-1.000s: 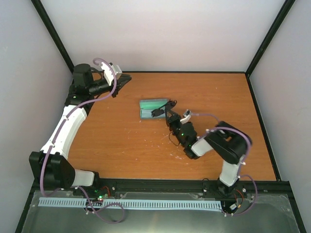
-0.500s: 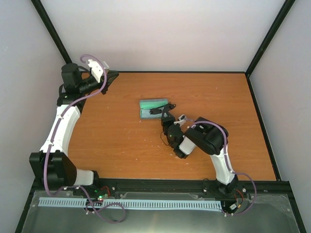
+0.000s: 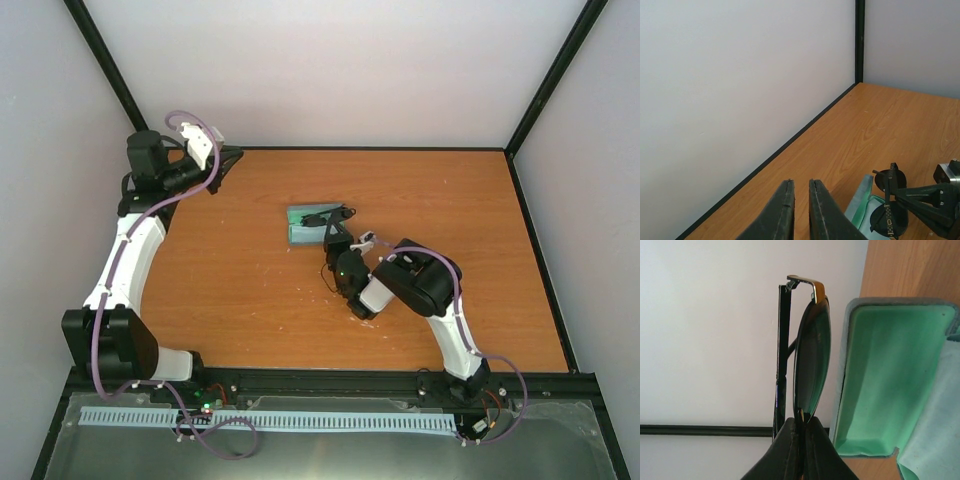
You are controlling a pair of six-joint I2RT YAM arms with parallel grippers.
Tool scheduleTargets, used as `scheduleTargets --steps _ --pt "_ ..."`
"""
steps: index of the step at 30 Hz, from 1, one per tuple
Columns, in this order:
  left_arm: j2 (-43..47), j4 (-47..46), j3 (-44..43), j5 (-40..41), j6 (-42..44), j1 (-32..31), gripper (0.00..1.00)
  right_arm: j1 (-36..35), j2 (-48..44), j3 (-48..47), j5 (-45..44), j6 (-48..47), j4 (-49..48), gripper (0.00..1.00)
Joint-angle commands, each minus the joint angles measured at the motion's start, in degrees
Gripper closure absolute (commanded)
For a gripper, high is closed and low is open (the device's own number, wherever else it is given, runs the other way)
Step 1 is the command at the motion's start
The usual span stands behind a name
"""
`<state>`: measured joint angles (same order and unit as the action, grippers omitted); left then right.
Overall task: Organize the sunglasses
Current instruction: Place the sunglasses in the sunglasses case.
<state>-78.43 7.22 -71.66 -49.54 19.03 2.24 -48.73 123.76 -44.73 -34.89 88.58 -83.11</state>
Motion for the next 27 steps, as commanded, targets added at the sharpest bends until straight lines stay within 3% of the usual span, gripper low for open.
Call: scheduleTargets --steps 1,16,27 --pt "0.53 -1.76 -0.87 -0.89 -1.08 2.17 0.88 -1.21 -1.88 -0.81 -1.05 2.12 3.96 0.97" --pt "3.31 -2.38 1.37 -0.85 -2.95 5.01 0.88 -2.04 -3.03 -5.62 -2.09 4.25 20.9 0.97" --pt "3.38 -2.49 1.61 -0.73 -3.3 5.23 0.88 -2.06 -4.95 -6.71 -1.66 6.9 31.37 0.91"
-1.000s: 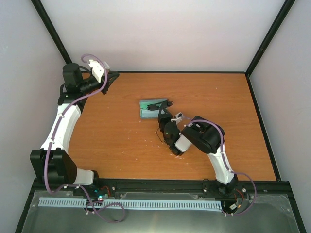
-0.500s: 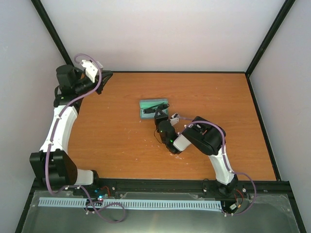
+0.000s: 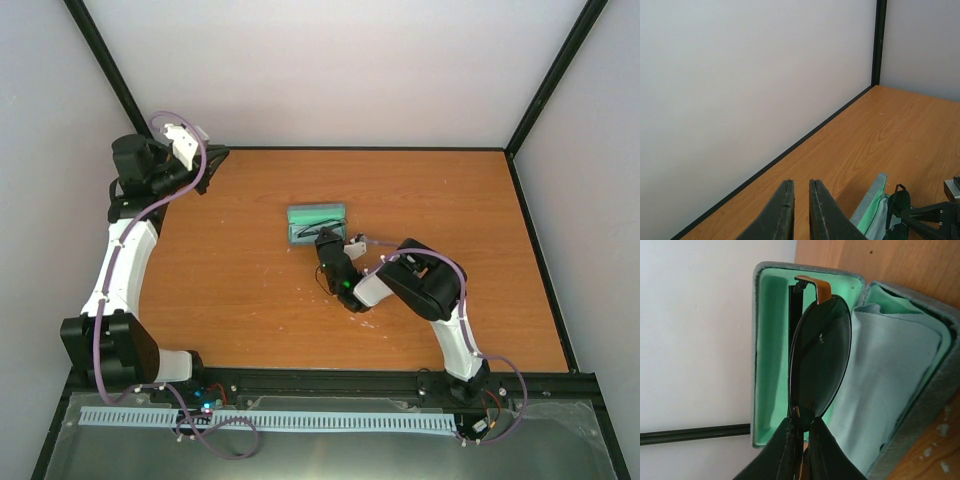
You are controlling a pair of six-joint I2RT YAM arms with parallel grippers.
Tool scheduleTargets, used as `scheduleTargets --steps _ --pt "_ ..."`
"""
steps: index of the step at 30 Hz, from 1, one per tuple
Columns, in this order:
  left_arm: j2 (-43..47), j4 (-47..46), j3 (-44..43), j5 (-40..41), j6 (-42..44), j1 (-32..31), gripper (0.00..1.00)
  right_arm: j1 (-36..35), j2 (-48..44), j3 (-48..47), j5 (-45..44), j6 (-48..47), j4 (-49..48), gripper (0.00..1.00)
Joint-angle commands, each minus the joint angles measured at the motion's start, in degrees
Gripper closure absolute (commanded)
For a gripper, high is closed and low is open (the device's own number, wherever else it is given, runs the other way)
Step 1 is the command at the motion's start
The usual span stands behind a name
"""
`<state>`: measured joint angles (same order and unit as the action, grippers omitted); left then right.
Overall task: Organize the sunglasses
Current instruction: Place the sunglasses in the sunglasses case.
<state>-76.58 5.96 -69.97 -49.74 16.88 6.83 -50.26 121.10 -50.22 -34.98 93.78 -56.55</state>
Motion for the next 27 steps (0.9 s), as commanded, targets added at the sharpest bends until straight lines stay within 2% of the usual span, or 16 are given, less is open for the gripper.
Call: scheduleTargets --steps 1,8,16,24,27 --pt "1.52 -1.18 -0.07 -0.46 -1.09 0.6 0.88 -0.52 -2.13 -1.44 -1.56 1.85 5.16 0.91" --pt "1.61 -1.17 -0.07 -0.41 -0.39 0.79 0.88 -0.44 0.1 -4.33 -0.61 2.37 5.53 0.92" --pt "1.83 -1.24 0.35 -0.27 0.34 1.08 0.88 -0.41 -0.47 -4.77 2.07 4.6 9.96 0.84" --pt "2.05 -1.31 0.68 -0.27 1.13 1.16 0.88 -0.29 -2.39 -3.27 3.63 4.8 12.02 0.88" --pt "2.06 -1.41 0.72 -0.27 1.11 1.15 0.88 0.25 -4.71 -1.27 4.43 0.23 9.72 0.89"
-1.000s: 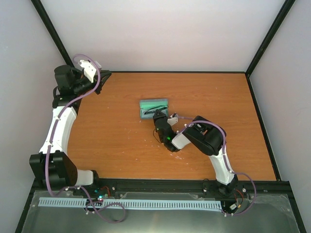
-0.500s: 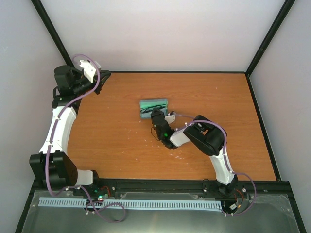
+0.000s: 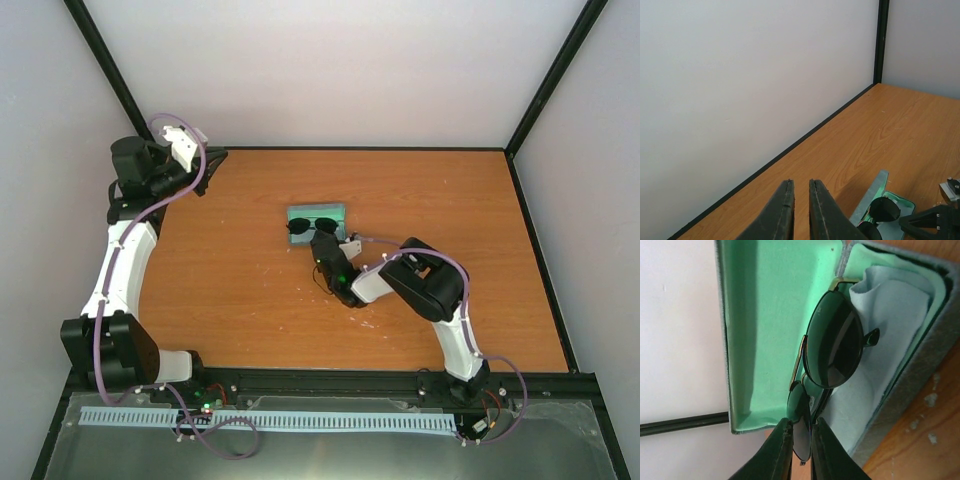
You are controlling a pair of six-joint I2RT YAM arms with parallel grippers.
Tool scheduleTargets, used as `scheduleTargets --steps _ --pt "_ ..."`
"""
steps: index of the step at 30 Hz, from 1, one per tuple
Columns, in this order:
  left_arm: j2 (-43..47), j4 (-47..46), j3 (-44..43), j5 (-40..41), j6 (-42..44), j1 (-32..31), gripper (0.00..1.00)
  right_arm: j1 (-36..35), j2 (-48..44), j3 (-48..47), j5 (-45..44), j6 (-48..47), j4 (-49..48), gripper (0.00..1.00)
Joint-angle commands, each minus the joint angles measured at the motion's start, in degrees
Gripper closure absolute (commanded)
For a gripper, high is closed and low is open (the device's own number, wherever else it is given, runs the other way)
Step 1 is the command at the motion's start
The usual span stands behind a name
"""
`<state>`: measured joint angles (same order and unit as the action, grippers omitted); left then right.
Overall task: Organize the sunglasses
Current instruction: Place the sunglasses in the sunglasses case.
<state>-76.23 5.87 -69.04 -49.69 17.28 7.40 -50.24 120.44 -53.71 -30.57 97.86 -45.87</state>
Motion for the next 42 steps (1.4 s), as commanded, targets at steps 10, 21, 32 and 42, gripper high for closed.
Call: scheduleTargets --steps 10,21,32,42 --pt "1.54 -1.14 1.54 -0.05 2.12 0.69 0.88 7.06 -24.58 5.02 20.76 -49.64 8.26 0.84" --pt "1.42 -2.45 3.61 -0.93 3.8 0.66 0.85 3.52 -29.27 -14.31 31.2 -105.82 61.84 0.65" --pt "2.35 -2.03 5.13 -0.02 5.08 0.69 0.85 1.63 -23.15 -13.7 24.46 -110.03 63.97 0.6" --pt "2.78 -0.95 5.35 1.34 6.45 0.68 0.84 4.08 -14.94 -17.68 23.66 -108.46 58.36 0.48"
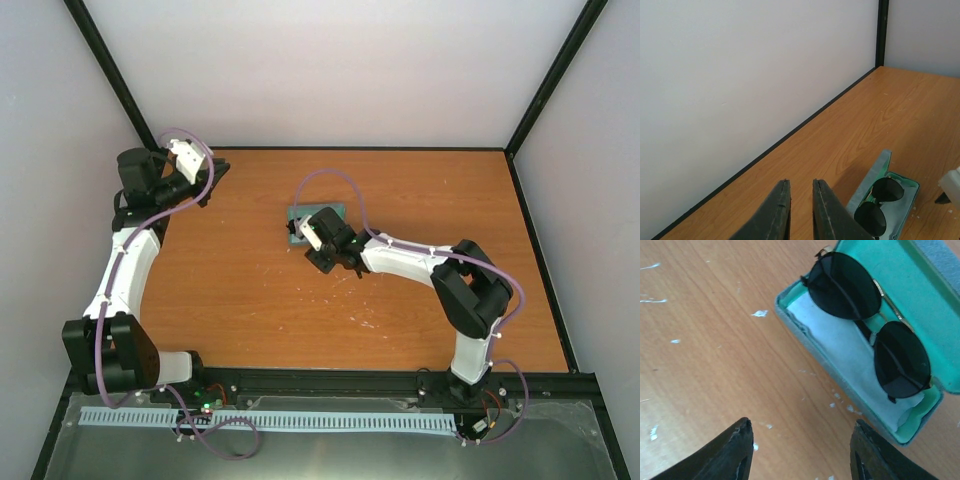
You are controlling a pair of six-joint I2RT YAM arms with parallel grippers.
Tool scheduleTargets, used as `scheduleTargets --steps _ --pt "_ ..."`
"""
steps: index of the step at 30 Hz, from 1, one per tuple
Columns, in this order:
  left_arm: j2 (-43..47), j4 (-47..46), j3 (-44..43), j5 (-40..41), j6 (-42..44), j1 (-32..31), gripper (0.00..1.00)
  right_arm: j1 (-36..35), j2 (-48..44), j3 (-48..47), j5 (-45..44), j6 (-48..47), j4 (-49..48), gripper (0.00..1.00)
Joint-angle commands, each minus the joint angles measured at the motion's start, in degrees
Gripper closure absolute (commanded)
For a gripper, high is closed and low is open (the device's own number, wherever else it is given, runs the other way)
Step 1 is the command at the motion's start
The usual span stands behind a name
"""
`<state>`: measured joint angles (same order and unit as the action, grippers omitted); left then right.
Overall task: Organize the sunglasses
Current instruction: Place the sunglasses in the sunglasses case.
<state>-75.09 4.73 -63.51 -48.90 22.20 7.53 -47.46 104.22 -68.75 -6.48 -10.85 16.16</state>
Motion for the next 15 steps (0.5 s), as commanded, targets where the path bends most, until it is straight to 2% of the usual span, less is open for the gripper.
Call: scheduleTargets --steps 1,15 --pt "1.66 0.23 -0.13 0.55 1.58 0.54 0.84 1.58 1.61 -2.87 -0.28 0.22 -4.1 0.47" --pt "1.53 -0.99 0.9 0.83 1.58 0.65 0.84 3.88 7.99 -9.85 4.42 -8.67 0.59 0.47"
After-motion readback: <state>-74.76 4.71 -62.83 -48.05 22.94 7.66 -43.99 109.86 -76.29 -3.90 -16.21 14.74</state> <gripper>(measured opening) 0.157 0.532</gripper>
